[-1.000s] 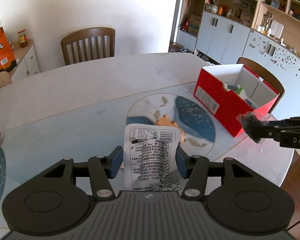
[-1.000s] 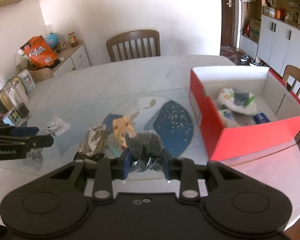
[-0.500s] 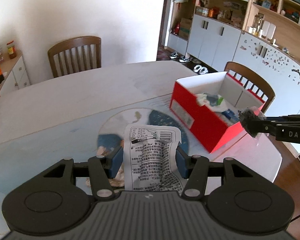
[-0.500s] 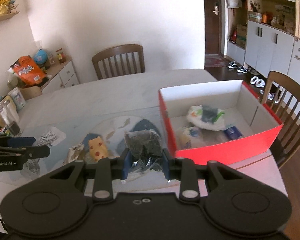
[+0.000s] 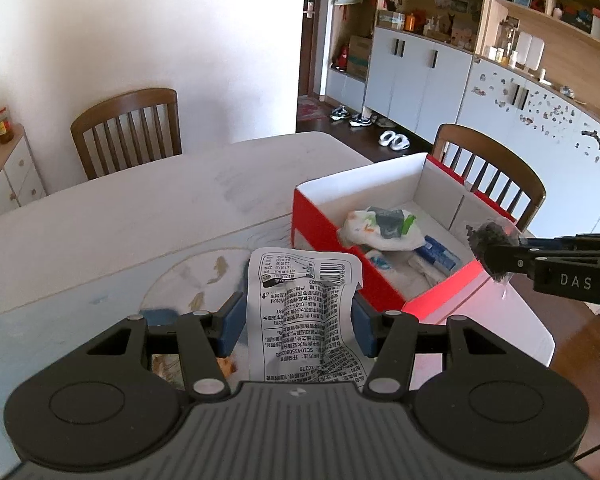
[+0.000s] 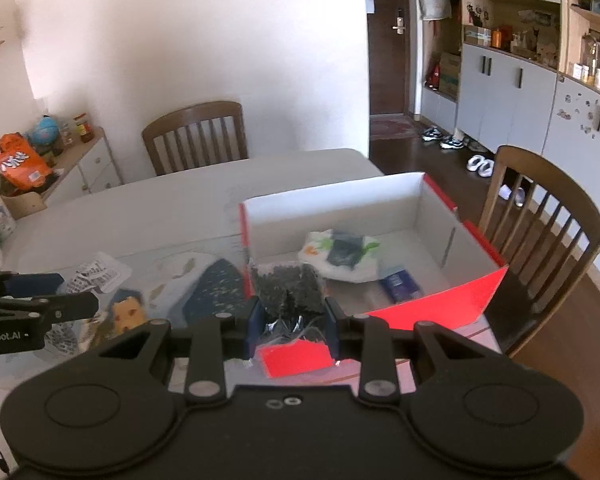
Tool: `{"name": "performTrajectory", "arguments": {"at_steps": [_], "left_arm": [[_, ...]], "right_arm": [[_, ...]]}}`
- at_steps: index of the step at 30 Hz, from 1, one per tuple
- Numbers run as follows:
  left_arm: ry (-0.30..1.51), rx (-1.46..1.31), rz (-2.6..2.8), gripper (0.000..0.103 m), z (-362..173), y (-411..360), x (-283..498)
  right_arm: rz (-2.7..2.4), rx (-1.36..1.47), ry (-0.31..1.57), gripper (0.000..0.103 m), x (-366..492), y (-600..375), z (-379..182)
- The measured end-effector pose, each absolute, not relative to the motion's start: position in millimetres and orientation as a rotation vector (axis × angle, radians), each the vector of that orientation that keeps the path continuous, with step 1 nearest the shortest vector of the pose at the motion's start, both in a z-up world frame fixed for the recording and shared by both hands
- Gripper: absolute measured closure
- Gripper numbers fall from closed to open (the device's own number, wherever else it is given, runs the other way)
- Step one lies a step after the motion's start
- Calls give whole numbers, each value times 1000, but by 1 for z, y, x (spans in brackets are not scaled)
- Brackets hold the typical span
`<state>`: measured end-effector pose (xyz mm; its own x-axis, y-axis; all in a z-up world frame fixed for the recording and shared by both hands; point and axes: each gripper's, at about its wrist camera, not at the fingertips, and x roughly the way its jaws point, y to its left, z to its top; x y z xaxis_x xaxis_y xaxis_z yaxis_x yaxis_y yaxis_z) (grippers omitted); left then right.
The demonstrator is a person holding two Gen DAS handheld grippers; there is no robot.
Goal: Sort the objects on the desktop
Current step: 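Carry the white sachet with left tool while right tool carries the black bag into the red box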
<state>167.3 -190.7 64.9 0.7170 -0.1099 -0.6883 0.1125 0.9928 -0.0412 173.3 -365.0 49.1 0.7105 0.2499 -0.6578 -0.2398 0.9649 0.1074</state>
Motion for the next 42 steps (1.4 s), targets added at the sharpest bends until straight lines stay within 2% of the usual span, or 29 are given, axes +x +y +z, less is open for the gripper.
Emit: {"name": "performTrajectory", "arguments": {"at_steps": [23,42], "left_arm": [[799,82,-56,49,62,-304,265],[962,164,-79,49,18,-332,336]], "right_arm": [[257,-21,745,72,266,-419,44],[283,-80,877,72,334,-435,-5]]}}
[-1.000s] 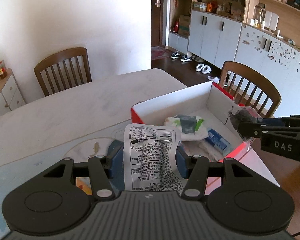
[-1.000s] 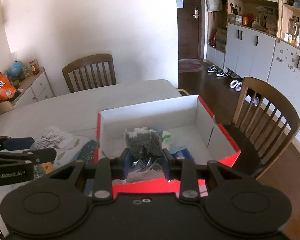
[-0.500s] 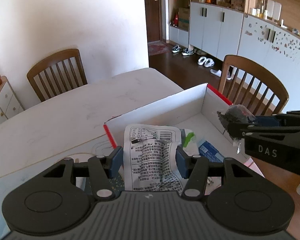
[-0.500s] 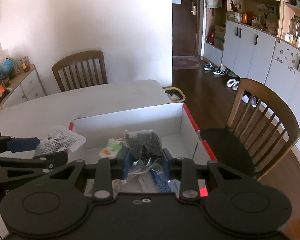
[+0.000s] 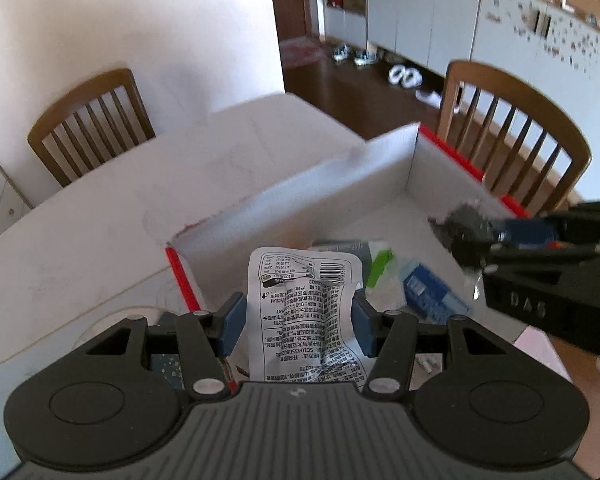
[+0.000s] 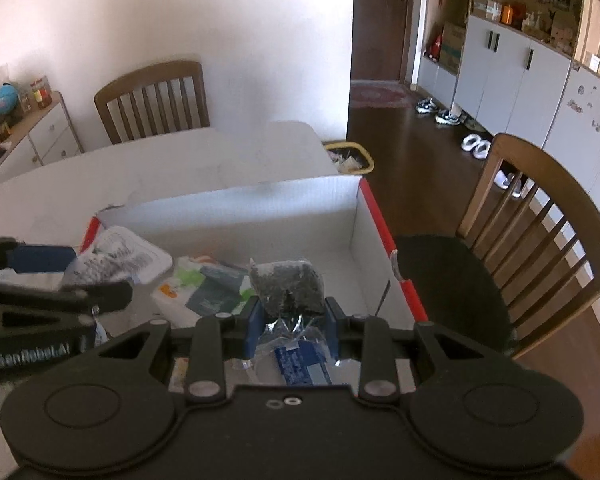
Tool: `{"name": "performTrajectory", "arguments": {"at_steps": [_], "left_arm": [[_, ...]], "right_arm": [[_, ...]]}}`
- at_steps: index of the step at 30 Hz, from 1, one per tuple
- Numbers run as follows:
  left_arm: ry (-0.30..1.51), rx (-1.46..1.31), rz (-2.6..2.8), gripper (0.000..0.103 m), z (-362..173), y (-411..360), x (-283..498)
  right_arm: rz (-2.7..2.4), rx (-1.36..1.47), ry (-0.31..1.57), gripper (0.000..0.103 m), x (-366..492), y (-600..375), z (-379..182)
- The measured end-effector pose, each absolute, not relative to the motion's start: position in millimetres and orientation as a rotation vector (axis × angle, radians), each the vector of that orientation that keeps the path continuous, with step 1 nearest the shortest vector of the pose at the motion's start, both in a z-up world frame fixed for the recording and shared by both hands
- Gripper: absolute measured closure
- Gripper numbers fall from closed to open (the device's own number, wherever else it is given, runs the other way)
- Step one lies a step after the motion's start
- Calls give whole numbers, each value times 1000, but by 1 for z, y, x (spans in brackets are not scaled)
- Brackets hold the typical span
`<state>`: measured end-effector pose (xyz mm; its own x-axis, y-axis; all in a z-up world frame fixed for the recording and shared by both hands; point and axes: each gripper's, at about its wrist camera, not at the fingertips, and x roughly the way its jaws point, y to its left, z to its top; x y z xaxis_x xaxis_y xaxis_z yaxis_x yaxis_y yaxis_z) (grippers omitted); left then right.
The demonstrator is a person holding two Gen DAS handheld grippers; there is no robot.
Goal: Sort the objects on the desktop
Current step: 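Carry the white sachet with left tool while right tool carries the black bag into the red box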
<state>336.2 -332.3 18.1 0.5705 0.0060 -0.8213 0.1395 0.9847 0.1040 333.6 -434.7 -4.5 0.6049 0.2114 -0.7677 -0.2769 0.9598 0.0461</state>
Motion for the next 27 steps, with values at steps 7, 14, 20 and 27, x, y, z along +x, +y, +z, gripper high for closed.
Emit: {"name": "performTrajectory", "arguments": {"at_steps": [7,14,20,27], "left_arm": [[1040,215,-112,49,-8,-342,352],[1072,262,-117,49,-22,-348,362],[1097,280,-119,49,-31,-351,367],[1115,281,-130,49,-37,-355,370]], "right_arm": [[297,-121,932,72,352,-426,-18],[282,-161,992,72,366,-422,-39],[273,-174,1027,72,370,-425,-50],[274,-185,1052,72,370,-426,-62]]}}
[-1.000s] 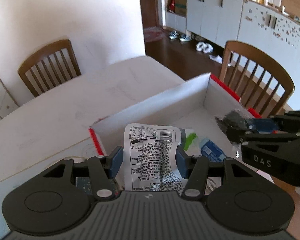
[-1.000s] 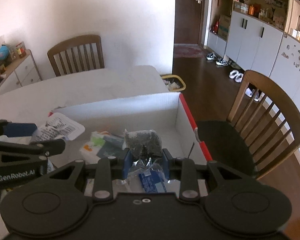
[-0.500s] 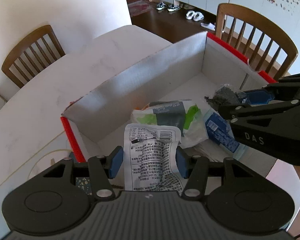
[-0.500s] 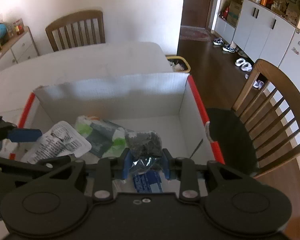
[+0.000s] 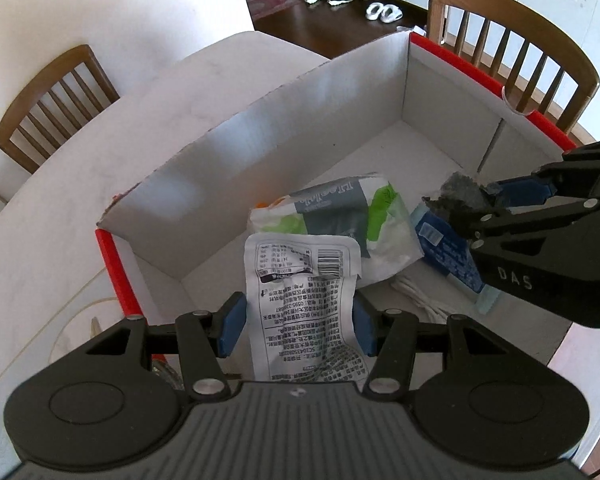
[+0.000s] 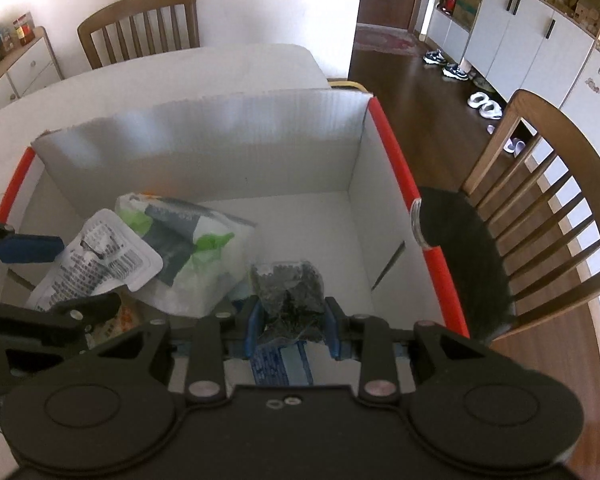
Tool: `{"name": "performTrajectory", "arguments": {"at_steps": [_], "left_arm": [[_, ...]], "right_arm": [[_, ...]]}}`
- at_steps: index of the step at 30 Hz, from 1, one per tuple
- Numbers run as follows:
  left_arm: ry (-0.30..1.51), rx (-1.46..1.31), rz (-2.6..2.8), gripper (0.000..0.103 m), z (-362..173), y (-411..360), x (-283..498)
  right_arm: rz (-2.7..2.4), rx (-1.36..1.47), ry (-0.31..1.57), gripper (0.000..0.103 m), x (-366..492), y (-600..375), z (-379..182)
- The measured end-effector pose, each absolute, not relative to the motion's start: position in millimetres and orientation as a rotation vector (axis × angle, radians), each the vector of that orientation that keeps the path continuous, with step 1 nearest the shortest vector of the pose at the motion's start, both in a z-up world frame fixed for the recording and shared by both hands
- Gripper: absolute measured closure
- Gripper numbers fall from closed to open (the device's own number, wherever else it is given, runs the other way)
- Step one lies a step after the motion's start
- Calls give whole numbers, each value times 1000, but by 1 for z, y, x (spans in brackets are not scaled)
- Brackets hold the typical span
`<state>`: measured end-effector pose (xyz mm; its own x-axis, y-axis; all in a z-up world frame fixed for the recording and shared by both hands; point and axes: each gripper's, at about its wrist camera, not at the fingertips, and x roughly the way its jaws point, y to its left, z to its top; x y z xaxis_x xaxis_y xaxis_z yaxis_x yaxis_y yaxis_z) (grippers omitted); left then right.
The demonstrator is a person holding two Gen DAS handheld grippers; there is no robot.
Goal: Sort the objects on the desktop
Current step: 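Carry the white sachet with left tool while right tool carries the black bag into the red box, then open right tool to release the black bag while left tool releases the sachet in the box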
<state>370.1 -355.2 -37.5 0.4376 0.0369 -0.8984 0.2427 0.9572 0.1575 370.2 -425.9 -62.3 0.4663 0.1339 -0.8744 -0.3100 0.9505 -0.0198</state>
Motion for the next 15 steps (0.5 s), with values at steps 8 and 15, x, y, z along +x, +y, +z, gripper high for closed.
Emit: {"name": "performTrajectory", "arguments": {"at_steps": [8,15], "left_arm": [[1138,289,-145,49,-44,-357,374],[1155,289,-174,47,-46,-357,375]], "right_arm": [[282,-194,1081,71,367,-426,-73],[289,-201,1082,68,362,-429,-75]]}}
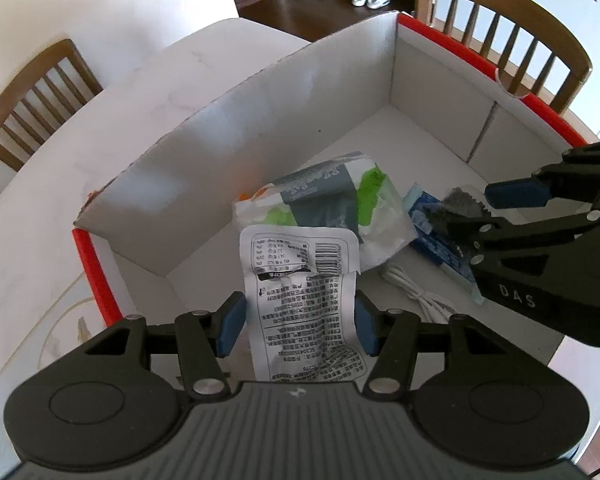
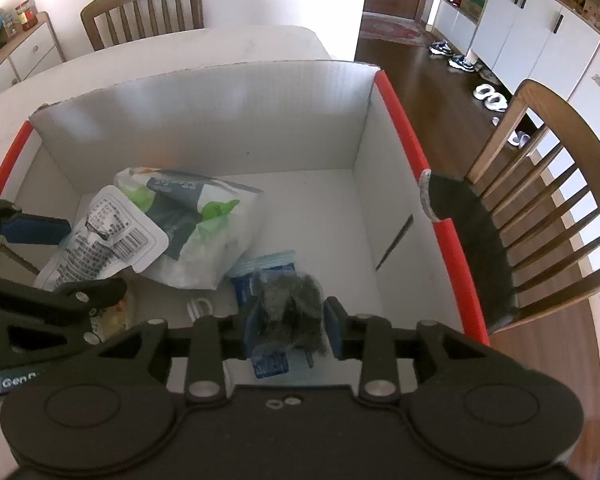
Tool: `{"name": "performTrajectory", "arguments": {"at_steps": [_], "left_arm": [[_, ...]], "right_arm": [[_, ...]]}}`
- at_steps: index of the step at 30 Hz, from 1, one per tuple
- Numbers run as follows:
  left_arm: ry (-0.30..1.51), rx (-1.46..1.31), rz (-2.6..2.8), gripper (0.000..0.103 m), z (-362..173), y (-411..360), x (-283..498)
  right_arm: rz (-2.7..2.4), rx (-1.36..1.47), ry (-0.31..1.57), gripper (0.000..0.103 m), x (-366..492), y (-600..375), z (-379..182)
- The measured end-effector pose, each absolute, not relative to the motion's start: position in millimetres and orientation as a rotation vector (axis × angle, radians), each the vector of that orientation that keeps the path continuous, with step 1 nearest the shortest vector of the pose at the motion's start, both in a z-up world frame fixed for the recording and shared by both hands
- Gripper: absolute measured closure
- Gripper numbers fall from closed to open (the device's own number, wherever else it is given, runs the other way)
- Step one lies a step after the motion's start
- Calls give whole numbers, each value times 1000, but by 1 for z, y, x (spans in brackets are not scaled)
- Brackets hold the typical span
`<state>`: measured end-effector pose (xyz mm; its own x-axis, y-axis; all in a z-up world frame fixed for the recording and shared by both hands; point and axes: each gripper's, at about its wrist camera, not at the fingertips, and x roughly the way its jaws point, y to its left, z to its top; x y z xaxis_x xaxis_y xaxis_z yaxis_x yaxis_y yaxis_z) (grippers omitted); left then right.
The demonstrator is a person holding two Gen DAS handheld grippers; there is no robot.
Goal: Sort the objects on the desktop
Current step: 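Open right tool to release the black bag while left tool releases the sachet in the box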
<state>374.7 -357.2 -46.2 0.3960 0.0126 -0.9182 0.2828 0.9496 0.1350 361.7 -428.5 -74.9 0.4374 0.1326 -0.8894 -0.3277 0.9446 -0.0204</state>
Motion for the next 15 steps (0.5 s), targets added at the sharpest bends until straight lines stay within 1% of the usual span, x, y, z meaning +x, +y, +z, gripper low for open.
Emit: {"name": "performTrajectory", "arguments": {"at_steps": [7,11,15], "left_arm": [[1146,278,-211,44,-43,-356,370],[1130,280,-233,38,-36,-358,363],[1110,265,-251,38,-26,-359,356]], "right_arm": [[291,-201,1066,64,355,-432,-69],[306,-200,1052,60,348,-433,-59],[323,-200,1026,57,340,-433,-46]]}}
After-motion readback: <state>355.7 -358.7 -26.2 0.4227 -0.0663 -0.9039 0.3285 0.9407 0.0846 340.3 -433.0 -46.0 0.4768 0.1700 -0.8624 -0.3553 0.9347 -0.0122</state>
